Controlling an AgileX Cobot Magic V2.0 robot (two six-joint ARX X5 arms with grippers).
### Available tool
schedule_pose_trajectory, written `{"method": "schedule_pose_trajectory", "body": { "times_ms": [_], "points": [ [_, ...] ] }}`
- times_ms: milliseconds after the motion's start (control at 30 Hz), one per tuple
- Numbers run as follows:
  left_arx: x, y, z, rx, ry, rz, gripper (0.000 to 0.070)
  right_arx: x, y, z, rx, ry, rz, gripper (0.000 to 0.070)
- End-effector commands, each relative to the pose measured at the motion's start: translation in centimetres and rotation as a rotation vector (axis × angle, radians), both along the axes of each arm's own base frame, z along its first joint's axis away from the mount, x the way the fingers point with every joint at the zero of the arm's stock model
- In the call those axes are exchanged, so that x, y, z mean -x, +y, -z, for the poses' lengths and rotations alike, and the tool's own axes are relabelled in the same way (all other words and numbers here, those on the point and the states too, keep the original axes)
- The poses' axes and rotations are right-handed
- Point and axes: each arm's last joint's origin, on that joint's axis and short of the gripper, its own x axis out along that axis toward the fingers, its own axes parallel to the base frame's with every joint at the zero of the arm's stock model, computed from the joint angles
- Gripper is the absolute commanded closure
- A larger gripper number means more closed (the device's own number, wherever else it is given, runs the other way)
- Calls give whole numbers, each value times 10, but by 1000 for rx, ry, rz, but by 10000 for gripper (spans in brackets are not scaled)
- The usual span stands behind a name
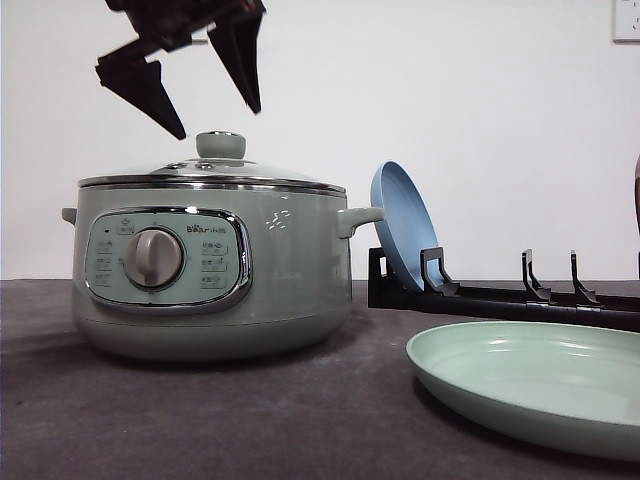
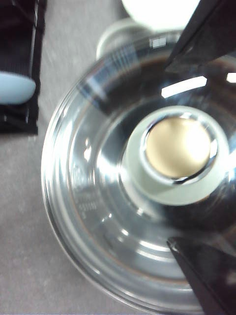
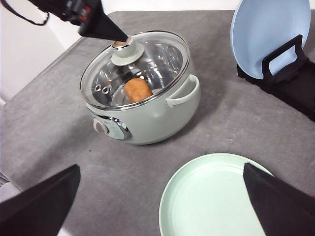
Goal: Transfer potato from steamer to green plate
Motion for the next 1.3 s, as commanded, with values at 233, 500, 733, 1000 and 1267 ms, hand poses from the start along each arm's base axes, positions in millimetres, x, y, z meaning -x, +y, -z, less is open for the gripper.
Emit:
{"method": "schedule_pose_trajectory", "body": {
  "times_ms": [233, 500, 733, 1000, 1267],
  "points": [
    [-8, -11, 6, -28, -9, 39, 79, 0, 0, -5, -6, -20, 0, 14],
    [-6, -14, 7, -51, -8, 78, 181, 0, 0, -5, 0, -25, -1, 14],
    [-8, -15, 10, -56, 0, 81, 280, 0, 0, -5, 0, -24, -1, 14],
    [-12, -17, 19, -66, 24, 82, 391, 0, 0, -5, 0, -23, -1, 14],
    [-13, -17, 19, -65, 22, 81, 700, 0, 0, -5, 0, -23, -1, 15]
  ]
}}
